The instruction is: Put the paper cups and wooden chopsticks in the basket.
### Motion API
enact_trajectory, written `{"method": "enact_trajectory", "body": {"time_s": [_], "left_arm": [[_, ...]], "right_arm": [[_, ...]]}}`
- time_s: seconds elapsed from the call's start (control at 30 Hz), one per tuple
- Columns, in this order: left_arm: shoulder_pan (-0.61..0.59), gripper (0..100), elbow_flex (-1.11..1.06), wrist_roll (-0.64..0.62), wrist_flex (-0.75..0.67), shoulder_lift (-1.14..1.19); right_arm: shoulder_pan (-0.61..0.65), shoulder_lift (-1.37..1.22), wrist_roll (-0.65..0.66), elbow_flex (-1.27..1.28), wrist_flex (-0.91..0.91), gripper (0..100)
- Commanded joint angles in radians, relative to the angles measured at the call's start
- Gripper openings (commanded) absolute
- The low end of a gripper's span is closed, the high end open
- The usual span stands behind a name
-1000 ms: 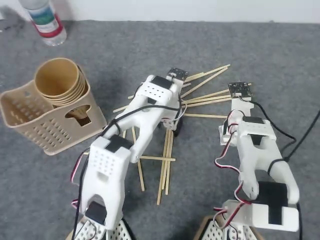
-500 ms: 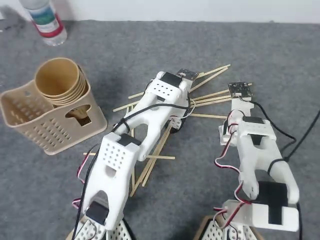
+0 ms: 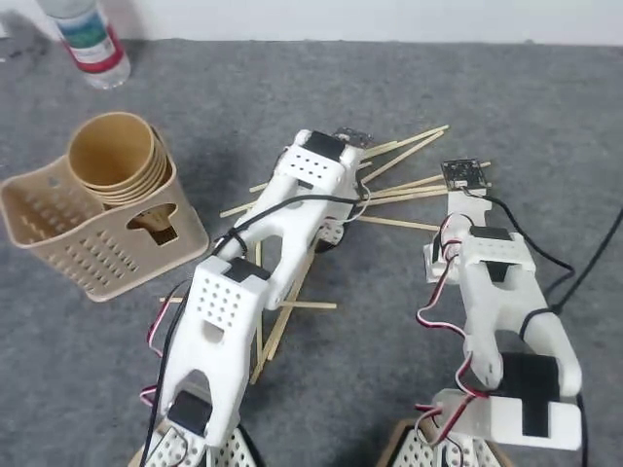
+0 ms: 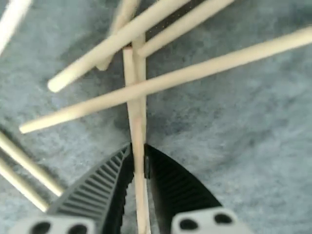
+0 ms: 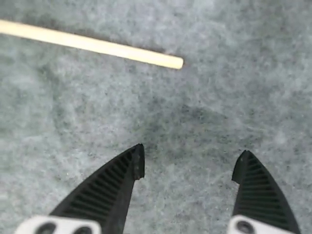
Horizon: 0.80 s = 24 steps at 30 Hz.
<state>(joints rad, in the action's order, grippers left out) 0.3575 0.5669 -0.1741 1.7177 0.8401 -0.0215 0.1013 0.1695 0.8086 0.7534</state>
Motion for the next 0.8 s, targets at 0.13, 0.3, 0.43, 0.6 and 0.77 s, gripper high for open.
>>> {"method": "enact_trajectory", "body": {"time_s": [0.13, 0.3, 0.43, 0.6, 0.77], "left_arm": [[-0.003, 2, 0.016, 0.057, 0.037, -0.198], [-0.005, 1, 0.021, 0.098, 0.035, -0.232], [-0.012, 1, 0.025, 0.104, 0.037, -0.259], [-0.003, 1, 0.062, 0.110, 0.034, -0.374], [-0.011, 1, 0.216, 0.195, -0.008, -0.448]], "right_arm": [[0.008, 0.042, -0.006, -0.003, -0.019, 29.9], [0.008, 0.042, -0.006, -0.003, -0.019, 29.9], [0.008, 0.041, -0.006, -0.003, -0.019, 29.9], [0.008, 0.041, -0.006, -0.005, -0.019, 29.9], [0.008, 0.041, -0.006, -0.005, -0.019, 29.9]]}}
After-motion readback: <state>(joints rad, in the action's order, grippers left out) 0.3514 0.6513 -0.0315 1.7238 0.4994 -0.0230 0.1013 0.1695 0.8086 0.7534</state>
